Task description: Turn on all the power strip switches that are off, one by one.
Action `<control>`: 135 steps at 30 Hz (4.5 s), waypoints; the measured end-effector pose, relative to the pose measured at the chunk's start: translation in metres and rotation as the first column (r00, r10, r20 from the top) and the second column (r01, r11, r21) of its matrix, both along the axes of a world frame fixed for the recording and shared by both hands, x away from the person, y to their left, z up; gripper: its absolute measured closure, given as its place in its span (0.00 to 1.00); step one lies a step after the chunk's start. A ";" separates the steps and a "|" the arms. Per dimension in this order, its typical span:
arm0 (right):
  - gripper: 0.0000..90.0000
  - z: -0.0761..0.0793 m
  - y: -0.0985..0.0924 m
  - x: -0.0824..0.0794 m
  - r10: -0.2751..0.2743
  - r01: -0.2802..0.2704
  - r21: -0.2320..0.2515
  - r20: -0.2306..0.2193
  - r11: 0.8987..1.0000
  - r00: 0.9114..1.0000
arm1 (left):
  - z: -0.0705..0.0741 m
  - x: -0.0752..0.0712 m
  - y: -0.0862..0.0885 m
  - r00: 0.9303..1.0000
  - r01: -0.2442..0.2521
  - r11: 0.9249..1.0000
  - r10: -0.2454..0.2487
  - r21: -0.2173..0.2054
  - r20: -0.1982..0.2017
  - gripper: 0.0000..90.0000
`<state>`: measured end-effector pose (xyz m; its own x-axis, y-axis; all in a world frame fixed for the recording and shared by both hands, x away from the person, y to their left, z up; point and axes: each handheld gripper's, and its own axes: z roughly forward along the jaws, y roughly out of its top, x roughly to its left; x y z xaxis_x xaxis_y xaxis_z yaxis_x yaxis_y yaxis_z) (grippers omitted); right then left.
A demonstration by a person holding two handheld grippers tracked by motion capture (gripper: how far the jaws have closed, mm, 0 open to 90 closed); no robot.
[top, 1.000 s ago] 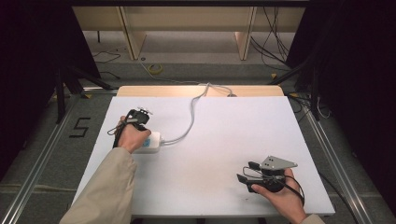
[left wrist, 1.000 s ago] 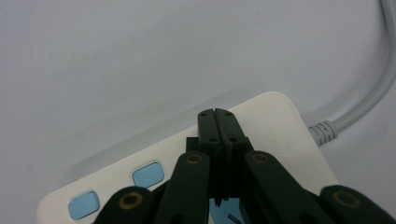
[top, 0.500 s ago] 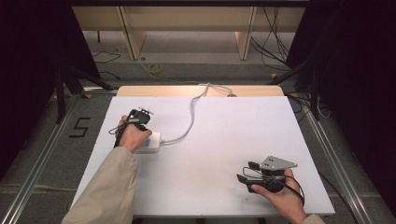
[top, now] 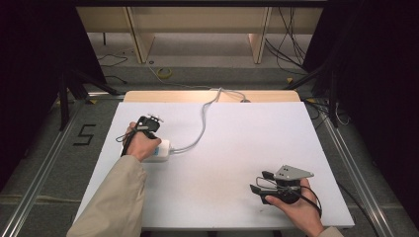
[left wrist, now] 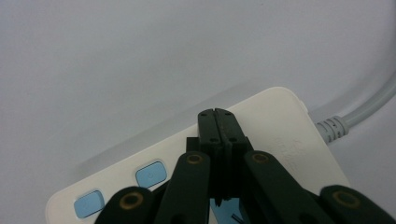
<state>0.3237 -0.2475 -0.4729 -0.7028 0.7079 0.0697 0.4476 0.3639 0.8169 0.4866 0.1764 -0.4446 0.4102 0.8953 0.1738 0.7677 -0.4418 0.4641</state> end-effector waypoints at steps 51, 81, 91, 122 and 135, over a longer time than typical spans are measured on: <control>0.36 0.000 0.001 0.000 0.003 -0.003 -0.005 0.000 1.000 1.000 | 0.013 -0.010 0.037 0.994 -0.030 0.998 0.036 -0.062 0.098 0.62; 0.36 0.000 0.001 0.000 0.003 -0.003 -0.007 -0.003 1.000 1.000 | 0.020 -0.016 0.077 0.988 -0.106 0.991 0.114 -0.079 0.108 0.52; 0.36 0.000 0.001 0.000 0.004 -0.004 -0.007 -0.003 1.000 1.000 | 0.020 -0.017 0.088 0.986 -0.136 0.990 0.138 -0.030 0.091 0.93; 0.36 0.000 0.001 0.000 0.003 -0.003 -0.004 -0.002 1.000 1.000 | 0.019 0.000 0.085 0.993 -0.118 0.993 0.118 -0.023 -0.005 1.00; 0.36 0.000 0.001 0.000 0.005 -0.005 -0.006 -0.003 1.000 1.000 | 0.017 0.006 0.079 0.994 -0.083 0.997 0.083 0.004 -0.070 1.00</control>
